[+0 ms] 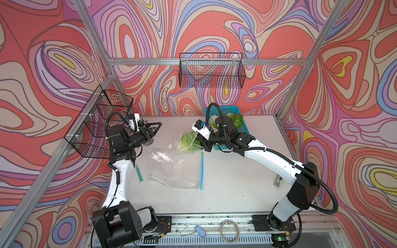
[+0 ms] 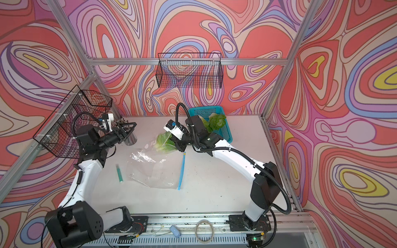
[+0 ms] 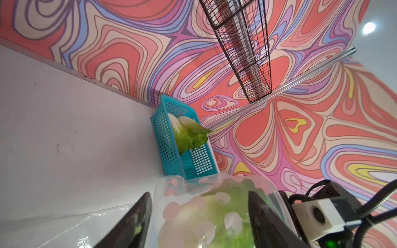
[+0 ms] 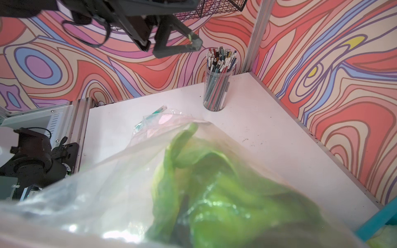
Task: Open the zip-top bag and take out the chinese cabbages
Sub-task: Pick up the Chinese cabbage from the zipper food storage bag.
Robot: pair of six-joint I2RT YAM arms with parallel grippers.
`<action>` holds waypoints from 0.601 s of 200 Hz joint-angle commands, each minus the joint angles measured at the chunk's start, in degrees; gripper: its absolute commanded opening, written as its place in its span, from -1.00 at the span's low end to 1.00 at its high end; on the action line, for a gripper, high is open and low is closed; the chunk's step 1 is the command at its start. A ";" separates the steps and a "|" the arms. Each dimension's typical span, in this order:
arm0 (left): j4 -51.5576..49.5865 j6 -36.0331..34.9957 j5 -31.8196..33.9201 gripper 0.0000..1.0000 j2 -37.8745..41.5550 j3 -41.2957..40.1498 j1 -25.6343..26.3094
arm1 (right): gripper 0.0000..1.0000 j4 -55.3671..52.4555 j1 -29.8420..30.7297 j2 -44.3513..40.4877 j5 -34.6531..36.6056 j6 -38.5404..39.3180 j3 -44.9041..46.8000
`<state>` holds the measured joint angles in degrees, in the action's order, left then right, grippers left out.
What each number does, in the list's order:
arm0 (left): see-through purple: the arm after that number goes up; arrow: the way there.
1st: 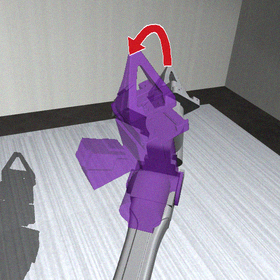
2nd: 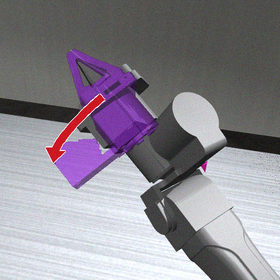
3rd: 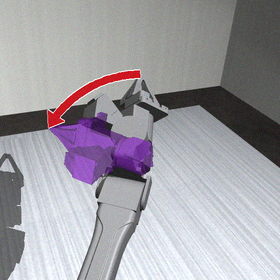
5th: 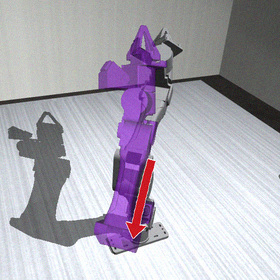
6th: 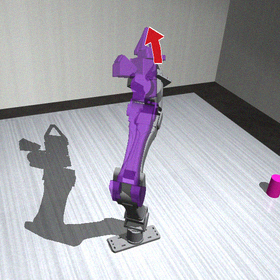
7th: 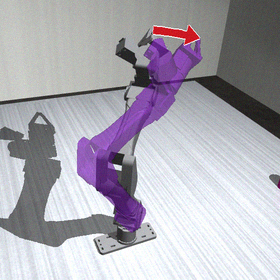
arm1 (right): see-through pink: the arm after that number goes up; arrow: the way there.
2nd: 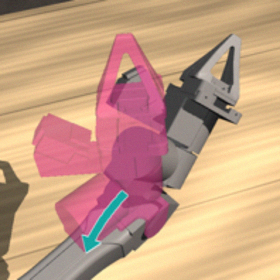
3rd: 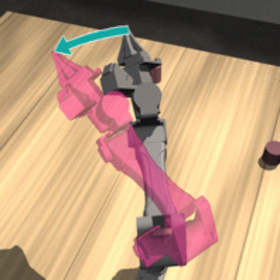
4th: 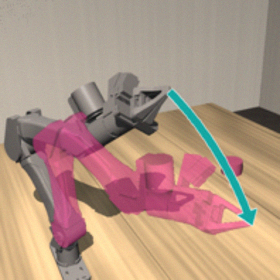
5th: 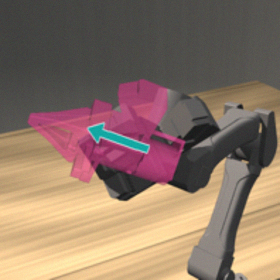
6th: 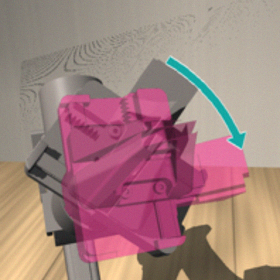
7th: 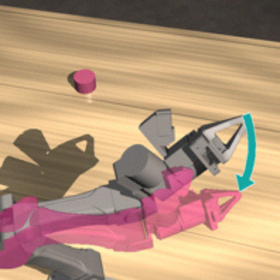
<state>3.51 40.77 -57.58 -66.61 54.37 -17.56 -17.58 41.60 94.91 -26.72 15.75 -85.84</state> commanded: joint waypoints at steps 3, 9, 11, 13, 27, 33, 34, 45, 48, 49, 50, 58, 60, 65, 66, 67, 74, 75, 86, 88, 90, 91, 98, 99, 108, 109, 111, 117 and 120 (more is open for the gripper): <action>-16.69 -11.43 2.50 0.65 -2.51 -1.97 0.25 | -1.00 2.20 -0.10 -1.96 0.73 0.36 0.06; -18.14 -12.78 2.11 0.67 -3.19 -1.29 0.25 | -1.00 2.28 -0.06 -2.09 0.94 0.42 0.12; -19.98 -13.23 2.01 0.67 -3.53 -1.11 0.25 | -1.00 2.29 -0.04 -2.12 1.03 0.36 0.16; -21.05 -13.72 1.90 0.68 -3.81 -0.93 0.25 | -1.00 2.36 -0.10 -2.24 1.09 0.34 0.24; -23.89 -15.18 1.11 0.70 -5.11 -0.68 0.34 | -1.00 2.94 -0.10 -2.69 1.62 0.20 0.62; -23.89 -15.12 0.55 0.71 -5.47 -1.06 0.34 | -1.00 3.20 -0.14 -2.87 1.80 0.13 0.77; -23.80 -15.07 0.46 0.71 -5.51 -1.17 0.34 | -1.00 3.28 -0.13 -2.88 1.78 0.10 0.81; -23.56 -14.61 -0.80 0.73 -6.15 -1.80 0.50 | -1.00 3.75 -0.20 -3.00 2.10 0.04 0.94; -23.55 -14.59 -1.20 0.73 -6.38 -1.90 0.58 | -1.00 3.86 -0.16 -3.04 2.24 -0.01 0.94; -23.55 -14.54 -1.34 0.73 -6.45 -1.94 0.59 | -1.00 3.91 -0.14 -3.05 2.31 -0.01 0.98; -23.55 -14.52 -1.45 0.73 -6.53 -2.01 0.64 | -1.00 3.93 -0.13 -3.02 2.34 -0.01 1.01; -23.69 -14.61 -2.00 0.74 -7.07 -2.07 1.01 | -1.00 4.20 -0.12 -3.04 2.45 -0.09 0.98; -23.71 -14.59 -2.12 0.74 -7.23 -2.07 1.14 | -1.00 4.26 -0.12 -3.04 2.53 -0.10 0.95; -23.75 -14.51 -2.46 0.74 -7.58 -2.12 1.34 | -1.00 4.44 -0.12 -3.00 2.54 -0.22 0.96; -23.78 -14.50 -2.54 0.74 -7.66 -2.14 1.41 | -1.00 4.46 -0.12 -2.99 2.63 -0.21 0.95; -23.75 -14.46 -2.63 0.74 -7.75 -2.15 1.44 | -1.00 4.48 -0.12 -2.98 2.68 -0.20 0.95; -23.36 -14.06 -3.28 0.74 -8.08 -2.24 1.79 | -1.00 4.61 -0.12 -2.98 2.73 -0.34 0.98; -23.28 -13.97 -3.39 0.74 -8.13 -2.24 1.81 | -1.00 4.68 -0.12 -2.89 2.77 -0.31 1.01; -21.27 -12.55 -4.68 0.76 -8.60 -2.89 2.36 | -1.00 5.08 -0.16 -2.81 3.03 -0.57 0.94; -20.76 -12.21 -4.96 0.76 -8.66 -3.05 2.47 | -1.00 5.14 -0.13 -2.76 3.00 -0.57 0.94; -20.37 -11.81 -5.16 0.76 -8.74 -3.17 2.56 | -1.00 5.18 -0.12 -2.73 3.01 -0.62 0.94; -20.20 -11.66 -5.26 0.76 -8.77 -3.28 2.59 | -1.00 5.23 -0.12 -2.72 3.00 -0.62 0.94; -19.09 -10.49 -5.86 0.77 -9.01 -3.75 2.85 | -1.00 5.51 -0.15 -2.62 2.74 -0.72 0.94; -19.08 -10.29 -6.00 0.76 -9.04 -3.79 2.87 | -1.00 5.52 -0.18 -2.63 2.73 -0.76 0.94; -15.98 -8.92 -6.77 0.77 -9.31 -4.43 3.15 | -1.00 6.00 -0.12 -2.54 2.33 -0.98 1.03; -15.76 -8.67 -6.94 0.77 -9.32 -4.44 3.19 | -1.00 6.03 -0.12 -2.54 2.31 -0.98 1.03; -15.27 -8.32 -7.06 0.77 -9.39 -4.56 3.22 | -1.00 6.17 -0.12 -2.45 2.20 -1.11 1.12; -13.99 -7.31 -7.70 0.78 -9.56 -4.96 3.40 | -1.00 6.48 -0.12 -2.38 2.09 -1.27 1.13; -13.34 -6.87 -7.99 0.78 -9.65 -5.05 3.41 | -1.00 6.52 -0.12 -2.37 1.94 -1.40 1.16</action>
<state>-15.38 30.55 -61.60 -75.24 51.07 -14.83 -14.79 41.60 94.02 -24.18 14.76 -85.30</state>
